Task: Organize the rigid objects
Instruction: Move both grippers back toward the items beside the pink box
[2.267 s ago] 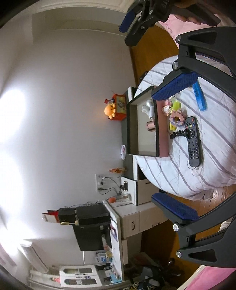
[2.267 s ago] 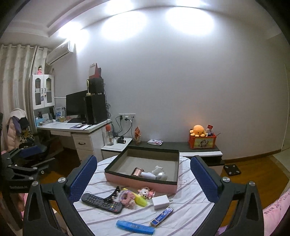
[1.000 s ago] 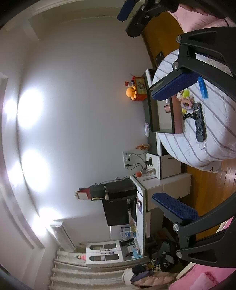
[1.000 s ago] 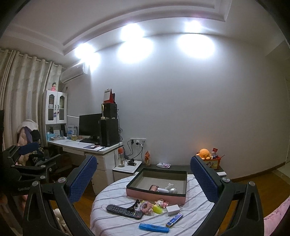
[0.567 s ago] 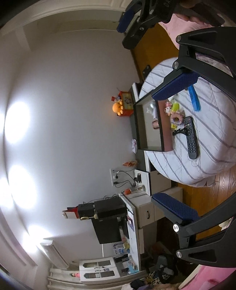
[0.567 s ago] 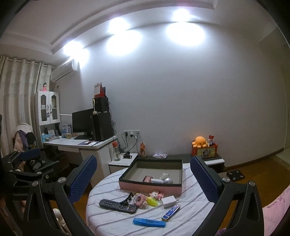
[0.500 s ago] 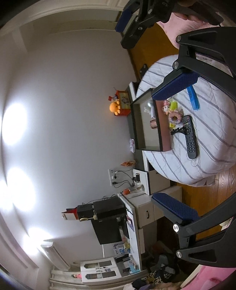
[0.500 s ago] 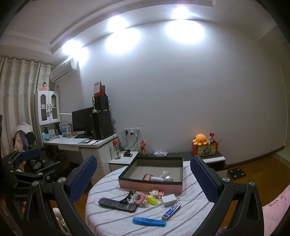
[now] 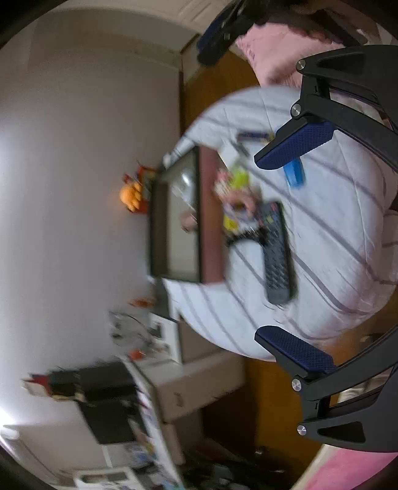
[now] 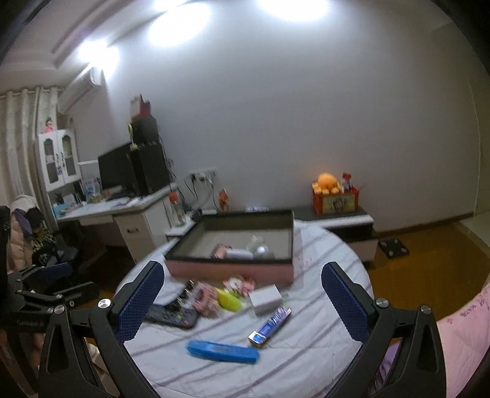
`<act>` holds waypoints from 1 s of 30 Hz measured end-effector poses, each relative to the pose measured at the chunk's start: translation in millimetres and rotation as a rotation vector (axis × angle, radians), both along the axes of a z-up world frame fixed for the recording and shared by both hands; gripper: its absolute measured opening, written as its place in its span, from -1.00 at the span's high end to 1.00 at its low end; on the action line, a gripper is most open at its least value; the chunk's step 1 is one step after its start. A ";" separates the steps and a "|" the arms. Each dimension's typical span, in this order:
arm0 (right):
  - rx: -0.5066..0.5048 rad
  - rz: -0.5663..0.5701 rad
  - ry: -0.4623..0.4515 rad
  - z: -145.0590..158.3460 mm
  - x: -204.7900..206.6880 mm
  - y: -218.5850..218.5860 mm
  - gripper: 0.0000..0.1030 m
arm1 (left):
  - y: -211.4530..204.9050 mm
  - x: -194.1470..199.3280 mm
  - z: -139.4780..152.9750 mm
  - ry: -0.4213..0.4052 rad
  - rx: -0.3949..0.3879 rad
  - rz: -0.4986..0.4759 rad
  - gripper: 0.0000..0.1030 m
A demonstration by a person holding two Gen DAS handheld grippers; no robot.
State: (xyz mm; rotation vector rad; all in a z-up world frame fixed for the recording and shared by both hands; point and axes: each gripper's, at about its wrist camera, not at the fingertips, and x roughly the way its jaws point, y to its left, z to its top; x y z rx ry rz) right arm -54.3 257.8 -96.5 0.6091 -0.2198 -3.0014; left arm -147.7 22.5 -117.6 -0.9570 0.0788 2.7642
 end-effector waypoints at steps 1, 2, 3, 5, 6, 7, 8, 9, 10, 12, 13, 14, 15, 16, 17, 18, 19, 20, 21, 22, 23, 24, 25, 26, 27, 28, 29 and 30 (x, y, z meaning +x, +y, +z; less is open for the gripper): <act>-0.002 -0.001 -0.017 -5.4 -4.6 2.3 -1.00 | -3.1 -7.6 -8.2 -0.027 -0.013 0.025 -1.00; -0.005 -0.001 -0.037 -12.1 -10.2 5.0 -1.00 | -4.4 -12.0 -13.8 -0.042 -0.025 0.043 -1.00; -0.007 -0.003 -0.051 -16.7 -14.3 6.9 -1.00 | -7.0 -16.4 -20.2 -0.054 -0.038 0.058 -1.00; -0.013 0.000 -0.086 -27.5 -24.6 9.9 -1.00 | -8.8 -24.5 -30.1 -0.083 -0.047 0.063 -1.00; -0.013 0.002 -0.100 -32.0 -28.4 10.5 -1.00 | -7.6 -28.3 -34.9 -0.094 -0.051 0.058 -1.00; -0.011 0.003 -0.116 -37.3 -32.3 10.8 -1.00 | -5.3 -31.8 -42.5 -0.107 -0.058 0.052 -1.00; -0.007 0.005 -0.139 -43.8 -37.5 11.3 -1.00 | -3.7 -34.5 -47.5 -0.118 -0.063 0.045 -1.00; -0.006 0.009 -0.155 -48.8 -40.8 11.9 -1.00 | -1.4 -36.6 -51.5 -0.126 -0.069 0.036 -1.00; -0.005 0.013 -0.168 -53.4 -43.1 12.4 -1.00 | -0.9 -36.9 -56.5 -0.132 -0.080 0.024 -1.00; -0.001 0.018 -0.195 -63.1 -48.2 14.2 -1.00 | -1.4 -37.7 -66.3 -0.145 -0.110 0.008 -1.00; -0.001 0.016 -0.203 -66.8 -49.8 15.2 -1.00 | -3.0 -41.3 -69.5 -0.156 -0.119 0.019 -1.00; -0.005 0.016 -0.216 -71.6 -52.2 16.7 -1.00 | -3.9 -44.5 -72.7 -0.169 -0.122 0.030 -1.00; -0.010 0.016 -0.227 -75.3 -55.0 18.3 -1.00 | -4.5 -48.4 -75.8 -0.181 -0.122 0.037 -1.00; -0.011 0.016 -0.234 -77.5 -56.7 18.1 -1.00 | -4.0 -52.6 -78.8 -0.190 -0.119 0.033 -1.00; -0.012 0.017 -0.241 -80.4 -59.5 18.6 -1.00 | -2.9 -55.2 -80.7 -0.194 -0.119 0.029 -1.00; -0.012 0.022 -0.248 -83.1 -62.2 18.9 -1.00 | -1.3 -57.8 -82.1 -0.194 -0.122 0.029 -1.00; -0.011 0.027 -0.252 -84.5 -64.7 18.9 -1.00 | 0.0 -59.5 -83.0 -0.192 -0.127 0.028 -1.00; -0.013 0.037 -0.259 -86.7 -67.9 18.9 -1.00 | 1.5 -61.5 -84.0 -0.192 -0.135 0.028 -1.00; -0.015 0.041 -0.262 -88.4 -70.2 19.8 -1.00 | 2.9 -63.5 -84.8 -0.193 -0.141 0.028 -1.00; -0.025 0.046 -0.260 -90.6 -72.2 21.4 -1.00 | 5.7 -67.0 -86.4 -0.193 -0.149 0.026 -1.00; -0.032 0.048 -0.269 -91.8 -75.6 21.9 -1.00 | 7.2 -69.1 -87.1 -0.192 -0.157 0.028 -1.00; -0.037 0.048 -0.279 -92.5 -78.6 23.0 -1.00 | 9.6 -72.0 -88.1 -0.192 -0.170 0.031 -1.00; -0.042 0.055 -0.287 -94.6 -82.4 23.7 -0.99 | 12.6 -75.1 -88.4 -0.190 -0.185 0.026 -1.00; -0.045 0.066 -0.296 -96.4 -86.2 24.1 -0.97 | 15.4 -77.6 -88.4 -0.184 -0.193 0.022 -1.00; -0.048 0.072 -0.301 -97.5 -89.8 24.8 -0.74 | 17.4 -79.8 -88.1 -0.182 -0.193 0.018 -1.00; -0.049 0.084 -0.312 -98.8 -94.1 25.4 -0.61 | 19.4 -82.5 -87.6 -0.184 -0.191 0.010 -1.00; -0.049 0.092 -0.319 -100.5 -97.1 25.4 -0.39 | 20.7 -84.1 -87.2 -0.184 -0.184 0.002 -1.00; -0.050 0.100 -0.326 -102.2 -100.0 26.4 -0.33 | 22.0 -86.3 -86.7 -0.184 -0.176 -0.003 -1.00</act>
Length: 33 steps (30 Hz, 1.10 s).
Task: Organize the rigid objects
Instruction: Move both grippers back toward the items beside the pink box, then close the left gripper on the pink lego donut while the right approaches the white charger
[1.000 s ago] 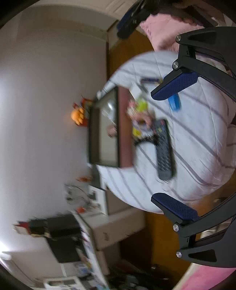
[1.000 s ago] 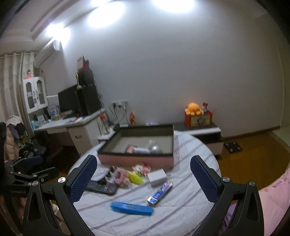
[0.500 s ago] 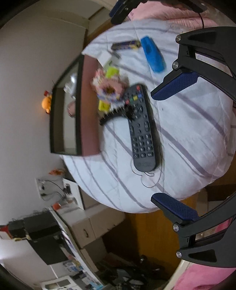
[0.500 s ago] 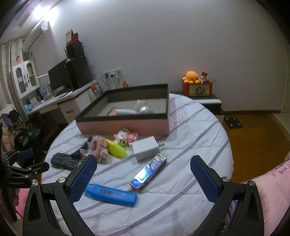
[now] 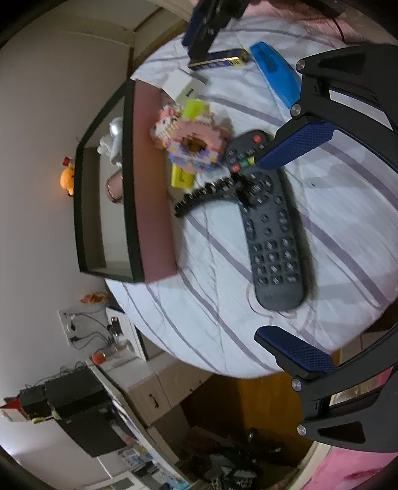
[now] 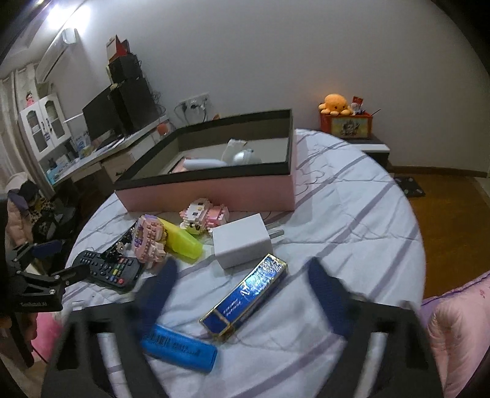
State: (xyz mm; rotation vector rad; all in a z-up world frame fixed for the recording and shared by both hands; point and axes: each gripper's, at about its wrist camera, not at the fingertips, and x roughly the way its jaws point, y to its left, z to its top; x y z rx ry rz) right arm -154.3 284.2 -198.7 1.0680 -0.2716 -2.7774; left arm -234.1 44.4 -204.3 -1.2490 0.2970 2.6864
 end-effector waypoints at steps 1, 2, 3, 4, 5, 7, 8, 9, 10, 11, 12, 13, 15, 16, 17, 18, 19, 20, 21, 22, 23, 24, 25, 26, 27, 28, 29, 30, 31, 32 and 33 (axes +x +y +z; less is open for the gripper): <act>-0.001 0.007 -0.022 -3.6 -5.6 0.9 -0.29 | 1.5 -2.5 -0.1 -0.003 -0.002 0.001 -1.00; 0.001 0.006 -0.028 -5.9 -9.5 0.7 -0.29 | 3.0 -4.4 -0.2 -0.006 -0.008 -0.001 -1.00; 0.001 0.006 -0.030 -6.8 -11.3 1.0 -0.29 | 4.1 -6.1 -0.4 -0.010 -0.012 -0.007 -1.00; 0.000 0.011 -0.034 -7.6 -14.1 0.7 -0.29 | 5.3 -7.7 -0.4 -0.013 -0.014 -0.005 -1.00; 0.006 0.013 -0.037 -7.9 -18.3 0.0 -0.29 | 6.9 -9.9 -0.2 -0.012 -0.018 -0.002 -1.00; 0.033 0.018 -0.050 -8.9 -27.5 -2.9 -0.29 | 13.3 -14.9 0.1 -0.007 -0.019 -0.007 -1.00; 0.050 0.028 -0.058 -10.1 -33.5 -5.3 -0.29 | 16.8 -16.8 0.1 -0.008 -0.019 -0.015 -1.00; 0.060 0.040 -0.062 -10.9 -37.4 -7.0 -0.29 | 20.9 -18.6 0.5 -0.009 -0.020 -0.026 -1.00; 0.074 0.049 -0.069 -11.8 -42.0 -9.2 -0.29 | 25.5 -20.0 1.1 -0.008 -0.017 -0.035 -1.00; 0.087 0.055 -0.075 -12.9 -45.3 -10.5 -0.29 | 29.1 -21.2 1.2 -0.011 -0.014 -0.043 -1.00; 0.105 0.069 -0.079 -13.7 -48.2 -13.2 -0.29 | 32.8 -22.5 1.6 -0.013 -0.014 -0.050 -1.00; 0.114 0.078 -0.082 -14.6 -50.3 -14.9 -0.29 | 37.2 -24.3 2.2 -0.013 -0.014 -0.056 -1.00; 0.123 0.085 -0.091 -18.1 -53.3 -16.2 -0.29 | 46.7 -28.1 0.9 -0.019 -0.027 -0.063 -1.00; 0.131 0.081 -0.101 -21.6 -55.6 -16.6 -0.29 | 52.2 -30.3 -0.4 -0.017 -0.037 -0.068 -1.00; 0.129 0.081 -0.103 -23.5 -56.3 -15.9 -0.29 | 57.2 -32.5 -2.4 -0.024 -0.045 -0.073 -1.00; 0.122 0.085 -0.107 -24.2 -57.4 -15.1 -0.28 | 61.6 -34.7 -3.9 -0.031 -0.054 -0.077 -1.00; 0.105 0.089 -0.093 -22.5 -56.5 -12.6 -0.24 | 65.4 -36.2 -5.3 -0.032 -0.056 -0.083 -1.00; 0.088 0.090 -0.086 -21.8 -56.2 -9.8 -0.12 | 68.3 -37.8 -7.1 -0.037 -0.055 -0.089 -1.00; 0.066 0.086 -0.086 -22.4 -56.0 -6.1 -0.12 | 71.1 -39.7 -8.6 -0.045 -0.060 -0.090 -1.00; 0.045 0.080 -0.085 -22.5 -55.4 -2.4 -0.11 | 73.7 -41.2 -9.4 -0.049 -0.062 -0.088 -1.00; 0.028 0.074 -0.081 -22.3 -54.5 0.5 -0.12 | 75.0 -41.5 -9.3 -0.049 -0.061 -0.092 -1.00; 0.015 0.067 -0.075 -22.2 -52.9 2.7 -0.12 | 76.5 -42.3 -9.3 -0.049 -0.060 -0.097 -1.00; 0.004 0.062 -0.077 -22.8 -52.5 4.7 -0.11 | 78.2 -43.3 -9.6 -0.051 -0.061 -0.101 -1.00; -0.007 0.061 -0.078 -23.3 -53.8 6.1 -0.11 | 80.3 -44.3 -10.1 -0.052 -0.062 -0.107 -1.00; -0.013 0.060 -0.076 -23.2 -53.8 6.7 -0.11 | 82.8 -46.1 -10.5 -0.055 -0.063 -0.112 -1.00; -0.015 0.060 -0.078 -23.5 -54.2 6.5 -0.11 | 84.6 -47.6 -11.0 -0.060 -0.061 -0.112 -1.00; -0.017 0.060 -0.079 -23.3 -54.6 5.7 -0.11 | 86.3 -48.8 -11.9 -0.065 -0.059 -0.113 -1.00; -0.021 0.060 -0.078 -23.4 -54.7 5.7 -0.11 | 88.6 -50.6 -12.8 -0.072 -0.059 -0.113 -1.00; -0.025 0.061 -0.080 -23.8 -55.2 6.1 -0.11 | 91.6 -51.8 -13.8 -0.079 -0.063 -0.113 -1.00; -0.034 0.062 -0.081 -24.2 -55.8 7.0 -0.11 | 95.5 -52.9 -15.1 -0.081 -0.066 -0.119 -1.00; -0.043 0.062 -0.079 -24.5 -56.1 8.1 -0.11 | 98.8 -53.8 -16.6 -0.084 -0.070 -0.127 -1.00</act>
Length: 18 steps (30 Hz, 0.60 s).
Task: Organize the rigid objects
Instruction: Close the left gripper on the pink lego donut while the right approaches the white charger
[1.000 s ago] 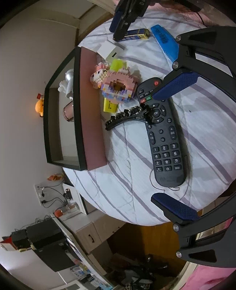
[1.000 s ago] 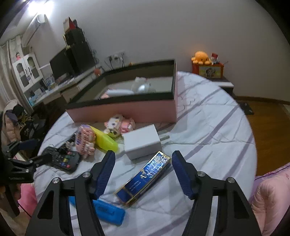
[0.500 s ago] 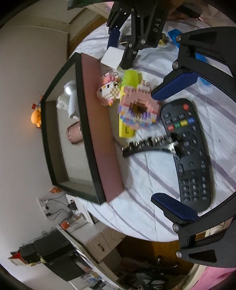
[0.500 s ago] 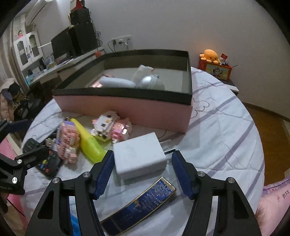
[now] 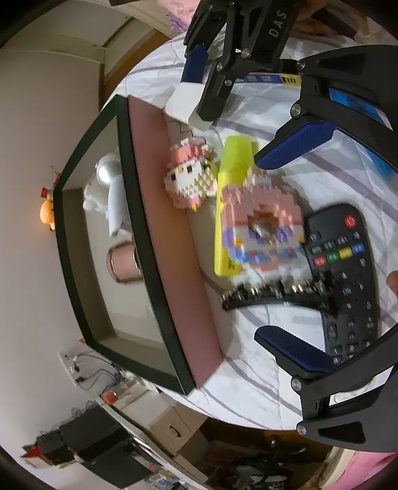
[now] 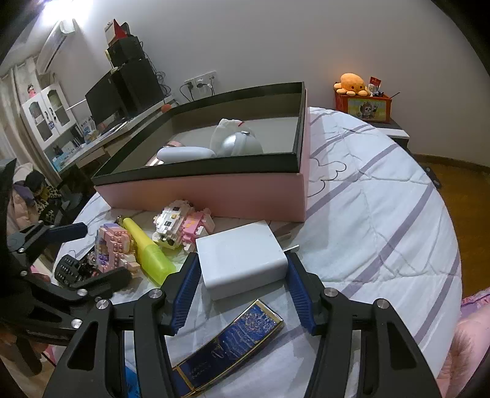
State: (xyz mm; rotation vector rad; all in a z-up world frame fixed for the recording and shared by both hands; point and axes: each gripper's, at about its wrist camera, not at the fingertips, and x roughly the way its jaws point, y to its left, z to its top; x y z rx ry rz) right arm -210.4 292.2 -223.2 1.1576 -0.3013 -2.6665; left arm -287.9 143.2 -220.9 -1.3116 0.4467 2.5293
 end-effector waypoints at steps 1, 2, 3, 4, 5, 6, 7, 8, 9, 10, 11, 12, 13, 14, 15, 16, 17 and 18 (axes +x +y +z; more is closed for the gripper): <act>-0.006 0.001 0.000 -0.3 0.0 1.2 -0.11 | 2.2 -0.5 -2.5 -0.009 -0.015 -0.008 -1.00; -0.016 0.001 0.001 -0.5 0.1 1.8 -0.12 | 3.3 -1.0 -4.6 -0.011 -0.028 -0.015 -1.00; -0.021 0.001 0.002 -0.8 -0.3 2.5 -0.12 | 5.3 0.2 -6.2 -0.005 -0.037 -0.022 -0.95; -0.024 0.001 0.001 -0.8 0.2 2.4 -0.12 | 5.9 0.7 -7.6 -0.012 -0.036 -0.027 -0.86; -0.028 0.001 0.002 -0.9 0.1 2.5 -0.12 | 6.0 -0.1 -8.0 -0.013 -0.041 -0.025 -0.83; -0.032 0.001 0.002 -1.0 -0.1 2.8 -0.12 | 5.6 -0.8 -7.2 -0.008 -0.048 -0.019 -0.74; -0.037 0.002 0.002 -1.1 0.0 3.3 -0.12 | 3.6 -2.2 -6.3 -0.012 -0.049 -0.015 -0.66; -0.043 0.002 0.003 -1.3 -0.1 3.6 -0.12 | 0.8 -3.2 -4.0 -0.015 -0.038 -0.011 -0.62; -0.047 0.003 0.002 -1.5 -0.3 3.9 -0.12 | -2.5 -4.1 -1.4 -0.017 -0.018 -0.007 -0.58; -0.051 0.003 0.002 -1.7 -0.3 4.4 -0.12 | -3.7 -4.7 -0.3 -0.023 -0.003 -0.011 -0.50; -0.054 0.003 0.003 -1.9 -0.3 4.6 -0.12 | -4.5 -4.7 0.6 -0.027 0.015 -0.018 -0.46; -0.055 0.004 0.003 -1.9 -0.5 4.4 -0.12 | -5.3 -4.8 1.8 -0.031 0.030 -0.022 -0.43; -0.056 0.005 0.003 -2.1 -0.5 4.7 -0.12 | -4.9 -3.0 2.2 -0.032 0.035 -0.021 -0.43; -0.060 0.005 0.004 -2.3 -0.7 5.0 -0.12 | -4.4 -0.2 2.4 -0.030 0.036 -0.020 -0.43; -0.062 0.005 0.004 -2.3 -0.7 5.0 -0.12 | -5.0 1.5 2.8 -0.030 0.038 -0.023 -0.43; -0.063 0.005 0.005 -2.1 0.0 5.2 -0.12 | -6.0 3.1 3.6 -0.033 0.044 -0.026 -0.41; -0.064 0.006 0.005 -2.3 0.2 5.5 -0.12 | -6.7 4.6 4.7 -0.034 0.051 -0.026 -0.40; -0.063 0.005 0.005 -2.4 0.3 5.5 -0.12 | -7.4 6.7 5.2 -0.036 0.058 -0.028 -0.37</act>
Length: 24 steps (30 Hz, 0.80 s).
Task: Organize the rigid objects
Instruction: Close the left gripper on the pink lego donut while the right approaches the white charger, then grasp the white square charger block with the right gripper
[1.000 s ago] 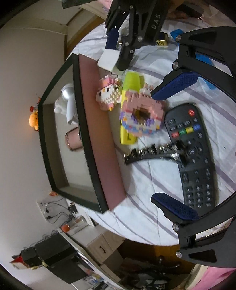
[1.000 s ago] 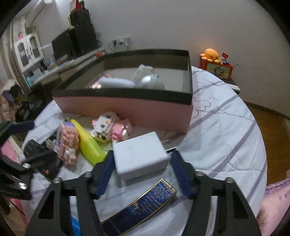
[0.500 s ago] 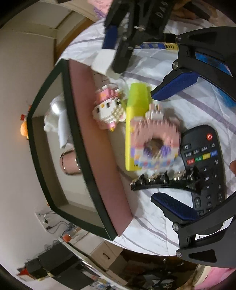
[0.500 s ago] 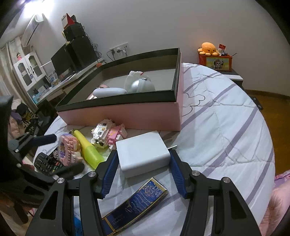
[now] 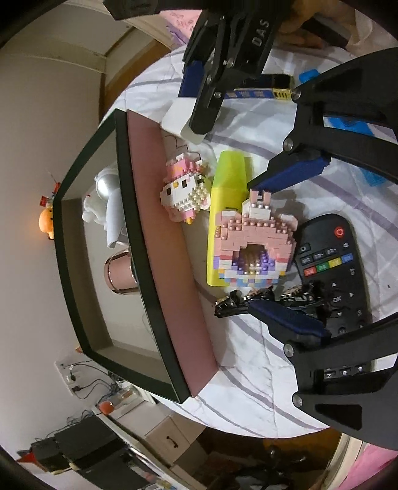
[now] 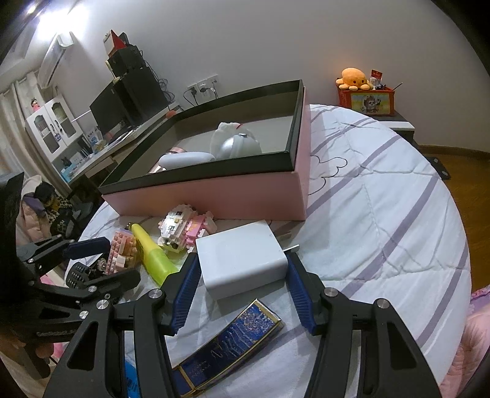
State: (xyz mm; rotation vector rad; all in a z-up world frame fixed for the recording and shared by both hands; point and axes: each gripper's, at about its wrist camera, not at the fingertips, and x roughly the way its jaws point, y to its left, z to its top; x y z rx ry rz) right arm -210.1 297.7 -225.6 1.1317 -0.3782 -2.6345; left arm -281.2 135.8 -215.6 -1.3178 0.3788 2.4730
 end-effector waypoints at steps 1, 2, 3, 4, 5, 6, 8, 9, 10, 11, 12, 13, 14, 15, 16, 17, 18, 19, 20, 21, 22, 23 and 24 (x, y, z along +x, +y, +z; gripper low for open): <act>0.002 0.000 0.000 0.0 0.0 -0.4 -0.12 | -1.2 1.5 0.5 -0.004 0.012 -0.006 -0.36; 0.003 0.000 0.000 -0.1 0.1 -0.6 -0.12 | -1.5 2.2 0.5 -0.011 0.026 -0.010 -0.36; 0.004 0.000 -0.001 -0.2 -0.1 -0.7 -0.12 | -2.5 1.4 0.5 -0.018 0.040 -0.013 -0.37; 0.004 0.000 -0.003 -0.2 -0.4 -1.1 -0.12 | -1.8 2.0 0.1 -0.022 0.044 -0.016 -0.42; 0.004 0.000 -0.003 -0.1 -0.5 -1.3 -0.12 | -0.7 1.1 -0.8 -0.022 0.040 -0.017 -0.45; 0.005 0.000 -0.003 -0.1 -0.8 -1.4 -0.12 | 0.2 0.9 -1.5 -0.021 0.037 -0.011 -0.50; 0.005 0.000 -0.003 -0.2 -1.1 -1.0 -0.12 | 2.7 -1.0 -2.7 -0.025 0.042 -0.018 -0.58; 0.005 0.000 -0.003 -0.2 -1.2 -1.1 -0.12 | 3.6 -1.9 -3.2 -0.023 0.045 -0.019 -0.60; 0.004 0.000 -0.003 -0.1 -1.5 -1.3 -0.12 | 4.3 -2.8 -4.2 -0.021 0.041 -0.019 -0.62; 0.004 0.000 -0.003 -0.1 -1.1 -1.1 -0.12 | 3.8 -3.7 -4.7 -0.016 0.037 -0.017 -0.62; 0.004 0.000 -0.003 -0.1 -1.0 -1.1 -0.12 | 3.5 -5.1 -5.7 -0.008 0.018 0.003 -0.63; 0.002 0.001 -0.003 -0.3 -1.1 -1.2 -0.12 | 2.8 -6.5 -6.9 -0.006 0.001 0.008 -0.66; -0.002 0.002 -0.003 -0.5 -1.3 -0.9 -0.12 | 3.6 -7.2 -8.0 -0.005 -0.012 0.005 -0.66; -0.003 0.002 -0.004 -0.7 -1.5 -0.8 -0.12 | 3.5 -7.3 -8.4 -0.003 -0.013 0.000 -0.66; -0.003 0.003 -0.004 -0.7 -1.9 -1.3 -0.12 | 2.8 -7.9 -8.5 -0.004 -0.007 -0.004 -0.66; -0.001 0.002 -0.004 -0.8 -1.4 -0.6 -0.12 | 1.9 -8.4 -8.4 -0.006 0.004 -0.005 -0.68; 0.000 0.002 -0.003 -0.8 -1.3 0.0 -0.12 | 1.3 -9.4 -8.5 -0.006 0.010 -0.007 -0.68; -0.001 0.002 -0.003 -1.1 -1.3 0.3 -0.12 | 1.0 -9.7 -8.6 -0.005 0.008 -0.009 -0.67; -0.004 0.002 -0.003 -1.2 -1.4 0.3 -0.12 | 0.8 -9.7 -8.3 0.004 0.003 -0.008 -0.63; -0.007 0.002 -0.003 -1.4 -1.4 0.7 -0.12 | 0.5 -9.2 -7.9 0.011 0.003 -0.007 -0.51; -0.011 0.002 -0.003 -1.6 -1.4 1.1 -0.12 | 0.2 -8.3 -7.0 0.013 0.015 -0.018 -0.38; -0.015 0.003 -0.003 -1.8 -1.3 1.2 -0.12 | 0.0 -7.3 -5.4 0.010 0.030 -0.029 -0.33; -0.015 0.003 -0.003 -1.8 -1.4 1.1 -0.12 | 0.6 -6.0 -4.5 0.005 0.036 -0.040 -0.33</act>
